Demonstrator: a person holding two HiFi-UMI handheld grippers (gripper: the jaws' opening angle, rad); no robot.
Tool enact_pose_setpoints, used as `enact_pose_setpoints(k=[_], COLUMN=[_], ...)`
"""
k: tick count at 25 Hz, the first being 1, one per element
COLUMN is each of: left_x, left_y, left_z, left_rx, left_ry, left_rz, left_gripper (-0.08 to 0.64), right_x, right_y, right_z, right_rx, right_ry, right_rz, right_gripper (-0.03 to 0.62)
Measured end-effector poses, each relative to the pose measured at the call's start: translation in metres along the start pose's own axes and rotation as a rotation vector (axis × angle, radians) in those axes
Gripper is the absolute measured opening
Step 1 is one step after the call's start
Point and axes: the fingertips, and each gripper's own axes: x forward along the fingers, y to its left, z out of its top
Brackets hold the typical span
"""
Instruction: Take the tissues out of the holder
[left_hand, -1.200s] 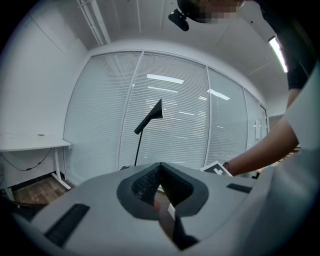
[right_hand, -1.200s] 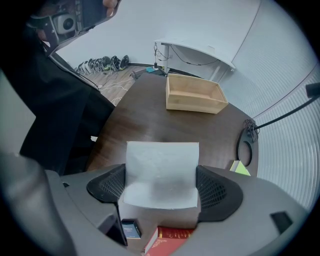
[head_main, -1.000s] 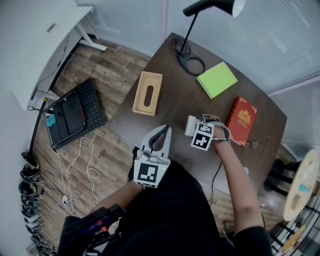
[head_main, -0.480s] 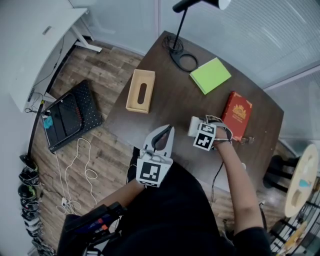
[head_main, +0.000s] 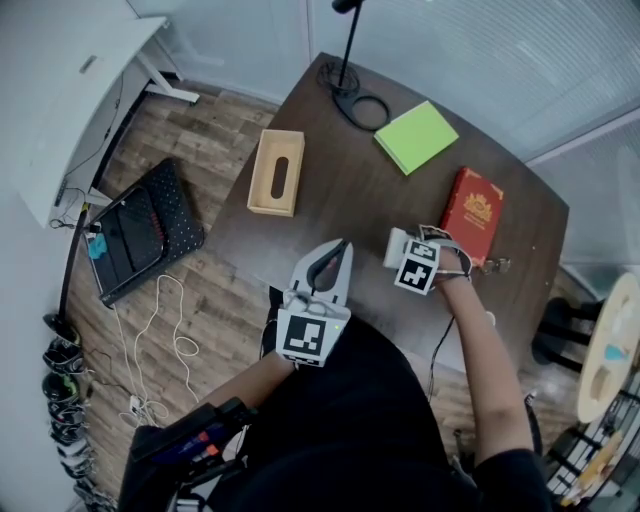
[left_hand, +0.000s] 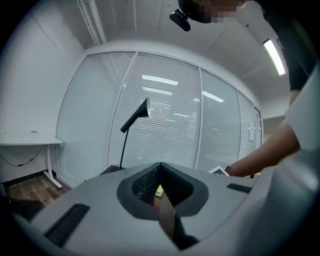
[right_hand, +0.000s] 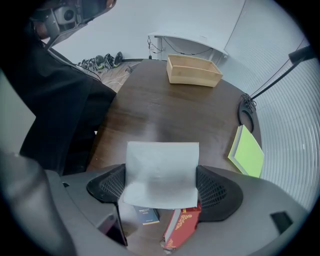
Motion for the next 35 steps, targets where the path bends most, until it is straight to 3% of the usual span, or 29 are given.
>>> enact_pose_setpoints(k=[16, 35], left_x=[0.004, 0.001], left_y=[-0.026, -0.018], left_z=[-0.005, -0.011], left_rx=[0.018, 0.008], left_ry=[0.005, 0.033], left_rz=[-0.036, -0.013], left_gripper=[-0.002, -0.002], right_x=[0.017, 0.044], right_y=[0.022, 0.034], right_z=[-0.017, -0.02], right_rx=[0.034, 0.005], right_ry=[-0.01, 0.014], right_rz=[0.013, 0.048], right_gripper=[0.437, 0.437])
